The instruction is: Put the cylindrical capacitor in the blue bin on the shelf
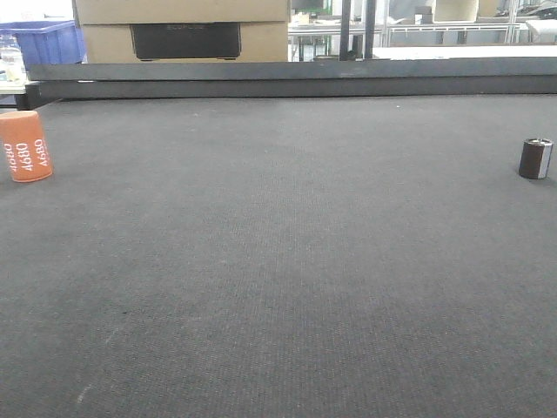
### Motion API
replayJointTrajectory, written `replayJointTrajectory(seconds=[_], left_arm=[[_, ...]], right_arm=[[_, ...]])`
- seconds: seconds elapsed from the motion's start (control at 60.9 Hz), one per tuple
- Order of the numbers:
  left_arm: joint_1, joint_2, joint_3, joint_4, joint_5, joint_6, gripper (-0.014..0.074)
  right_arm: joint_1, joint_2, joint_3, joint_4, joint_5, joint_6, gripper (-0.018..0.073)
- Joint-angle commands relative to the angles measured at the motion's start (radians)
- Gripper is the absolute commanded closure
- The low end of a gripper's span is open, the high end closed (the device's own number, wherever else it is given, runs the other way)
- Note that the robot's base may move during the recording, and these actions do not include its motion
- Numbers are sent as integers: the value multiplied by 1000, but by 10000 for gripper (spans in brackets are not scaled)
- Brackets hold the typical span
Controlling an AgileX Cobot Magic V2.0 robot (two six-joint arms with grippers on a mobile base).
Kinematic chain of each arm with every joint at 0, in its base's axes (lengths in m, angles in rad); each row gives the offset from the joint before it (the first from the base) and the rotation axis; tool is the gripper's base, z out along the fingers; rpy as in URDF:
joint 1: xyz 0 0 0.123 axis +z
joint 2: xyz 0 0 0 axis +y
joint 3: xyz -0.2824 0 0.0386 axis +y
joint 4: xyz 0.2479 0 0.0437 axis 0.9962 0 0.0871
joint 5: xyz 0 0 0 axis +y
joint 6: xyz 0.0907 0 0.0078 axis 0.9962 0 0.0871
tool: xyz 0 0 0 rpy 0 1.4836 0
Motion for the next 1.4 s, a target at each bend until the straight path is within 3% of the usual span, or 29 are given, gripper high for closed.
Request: replayJointTrajectory(seconds=[0.0,0.542,0.838,1.068,1.249,1.38], left_arm=[[6,-5,-2,-4,-15,1,707],[5,-5,-2,-4,-22,1,707],[5,-5,-2,-4,-175,1,707],[5,-5,-8,-4,-259,1,707],[5,-5,-217,4,-113,1,707],[5,94,-420,6,123,1,684]], right_arm=[[3,-3,3,-2,-19,-4,721],[3,-3,3,-2,-21,-4,721],[3,-3,3,-2,-83,-4,721],[3,-3,-2,32,-228,-2,721],[3,-3,-261,51,-111,-2,721],[3,63,-439,48,-82,-2,687]])
